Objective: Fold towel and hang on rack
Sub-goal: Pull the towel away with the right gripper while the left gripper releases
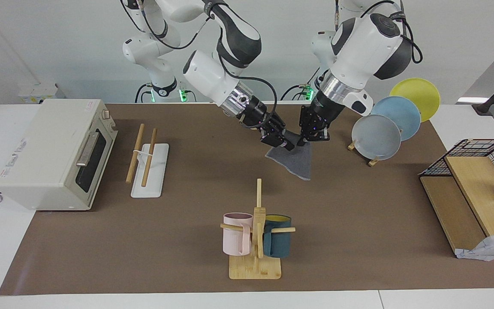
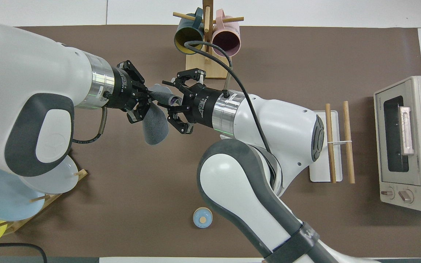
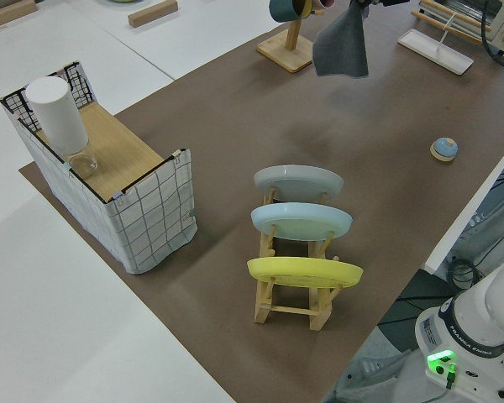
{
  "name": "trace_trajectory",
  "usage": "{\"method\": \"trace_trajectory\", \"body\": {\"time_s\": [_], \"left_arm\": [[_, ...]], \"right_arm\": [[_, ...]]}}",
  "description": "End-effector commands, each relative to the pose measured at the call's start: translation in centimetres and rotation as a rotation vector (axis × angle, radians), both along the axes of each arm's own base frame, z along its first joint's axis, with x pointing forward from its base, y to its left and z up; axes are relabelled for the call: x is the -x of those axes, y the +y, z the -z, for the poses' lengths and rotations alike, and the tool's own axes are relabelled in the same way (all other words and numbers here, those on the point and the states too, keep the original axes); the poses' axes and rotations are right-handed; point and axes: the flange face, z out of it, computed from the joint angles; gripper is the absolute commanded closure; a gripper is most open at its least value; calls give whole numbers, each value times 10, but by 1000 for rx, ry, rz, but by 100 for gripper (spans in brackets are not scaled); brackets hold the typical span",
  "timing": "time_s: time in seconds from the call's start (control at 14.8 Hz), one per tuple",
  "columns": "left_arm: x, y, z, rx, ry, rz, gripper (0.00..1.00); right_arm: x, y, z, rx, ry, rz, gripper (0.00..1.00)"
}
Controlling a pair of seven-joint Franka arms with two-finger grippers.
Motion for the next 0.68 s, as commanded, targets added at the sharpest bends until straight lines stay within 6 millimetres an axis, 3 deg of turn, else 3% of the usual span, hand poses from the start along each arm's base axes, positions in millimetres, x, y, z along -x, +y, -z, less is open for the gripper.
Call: {"method": "trace_trajectory", "body": {"time_s": [0.0, 0.34, 0.41, 0.47, 0.61], "left_arm": [[6, 1, -3, -12, -13, -21, 100], [6, 2, -2, -14, -5, -27, 100], [9, 1, -2, -24, -17, 7, 28], [8, 1, -2, -34, -38, 44, 0], [8, 3, -2, -39, -50, 72, 0]], "right_arm": [[-5, 1, 1, 14, -42, -15, 100], [-5, 2, 1, 36, -58, -32, 100], [-4, 3, 1, 40, -58, -39, 100], [-4, 4, 2, 52, -58, -59, 100], [0, 8, 4, 150, -81, -173, 100]]}}
